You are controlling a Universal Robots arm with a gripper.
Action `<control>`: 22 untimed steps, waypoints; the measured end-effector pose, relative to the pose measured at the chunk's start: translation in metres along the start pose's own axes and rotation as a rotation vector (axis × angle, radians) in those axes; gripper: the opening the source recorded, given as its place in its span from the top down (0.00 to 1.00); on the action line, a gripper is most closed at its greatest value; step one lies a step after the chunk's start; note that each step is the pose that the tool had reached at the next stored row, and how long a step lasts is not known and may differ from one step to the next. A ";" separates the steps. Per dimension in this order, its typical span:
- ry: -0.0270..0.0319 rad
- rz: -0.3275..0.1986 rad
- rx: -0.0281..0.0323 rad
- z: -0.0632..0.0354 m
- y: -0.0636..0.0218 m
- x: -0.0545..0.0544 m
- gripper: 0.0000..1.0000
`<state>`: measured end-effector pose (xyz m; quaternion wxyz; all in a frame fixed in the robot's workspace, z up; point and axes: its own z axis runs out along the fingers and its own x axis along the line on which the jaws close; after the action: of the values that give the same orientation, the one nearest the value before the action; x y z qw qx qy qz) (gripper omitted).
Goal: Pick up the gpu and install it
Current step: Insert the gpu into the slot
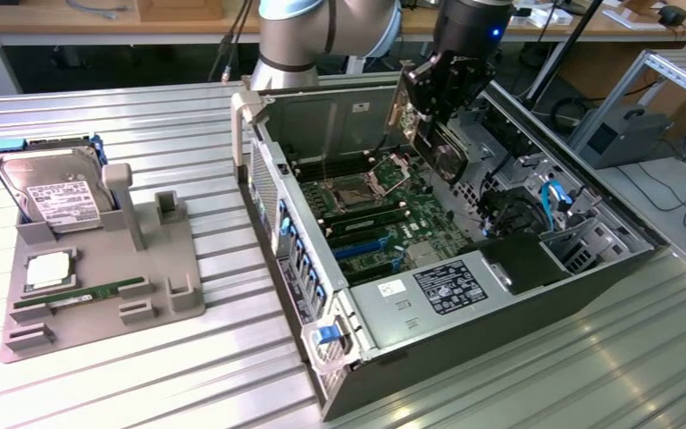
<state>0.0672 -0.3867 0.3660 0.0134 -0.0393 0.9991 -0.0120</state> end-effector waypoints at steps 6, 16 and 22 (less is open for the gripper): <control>-0.0019 -0.075 -0.0019 0.0000 0.0000 0.000 0.73; -0.0046 -0.181 -0.0047 0.0000 0.0000 0.000 0.73; -0.0058 -0.228 -0.0059 0.0000 0.0000 0.000 0.73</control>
<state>0.0672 -0.3867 0.3661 0.0147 -0.1527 0.9881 -0.0104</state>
